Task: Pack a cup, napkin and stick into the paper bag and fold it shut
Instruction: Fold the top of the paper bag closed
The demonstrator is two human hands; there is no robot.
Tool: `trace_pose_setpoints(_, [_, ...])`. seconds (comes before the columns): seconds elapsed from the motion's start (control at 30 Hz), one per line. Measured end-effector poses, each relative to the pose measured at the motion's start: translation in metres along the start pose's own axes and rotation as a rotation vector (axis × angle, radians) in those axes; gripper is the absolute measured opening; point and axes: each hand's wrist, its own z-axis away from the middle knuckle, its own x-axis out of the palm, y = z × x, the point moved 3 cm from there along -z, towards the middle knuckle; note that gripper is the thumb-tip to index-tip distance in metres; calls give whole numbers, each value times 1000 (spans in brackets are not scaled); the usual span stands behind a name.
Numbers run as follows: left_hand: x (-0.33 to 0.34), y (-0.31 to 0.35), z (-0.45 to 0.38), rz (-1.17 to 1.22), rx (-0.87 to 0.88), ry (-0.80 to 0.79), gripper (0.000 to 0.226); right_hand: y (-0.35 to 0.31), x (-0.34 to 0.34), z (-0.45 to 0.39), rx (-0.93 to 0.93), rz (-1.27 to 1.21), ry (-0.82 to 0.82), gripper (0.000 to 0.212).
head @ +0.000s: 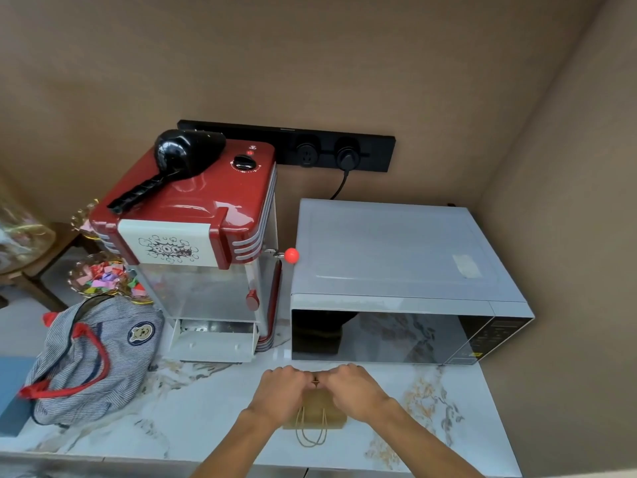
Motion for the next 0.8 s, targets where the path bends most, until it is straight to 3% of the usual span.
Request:
trace_pose_setpoints(0.2, [3,-5,4,54,12,-36,37,3,1,0,32,45,-14,24])
trace_pose_setpoints(0.33, [8,-9,2,132,4,-54,36,7,0,0,45,16,-41,21])
trace_pose_setpoints(0.47, [8,-13,-1,125,-5,-67,28,13,2,2,44,-77,-56,37])
trace_pose_setpoints(0.6, [7,-16,1,125,-19,-57,25,13,1,-2,42,-85,-43,32])
trace_pose_setpoints(0.7, [6,-18,6,144,-3,-41,39,16,2,0,55,-47,-29,21])
trace_pose_setpoints(0.8, [6,-22,8,214,46,-51,54,20,3,3,51,11,-42,23])
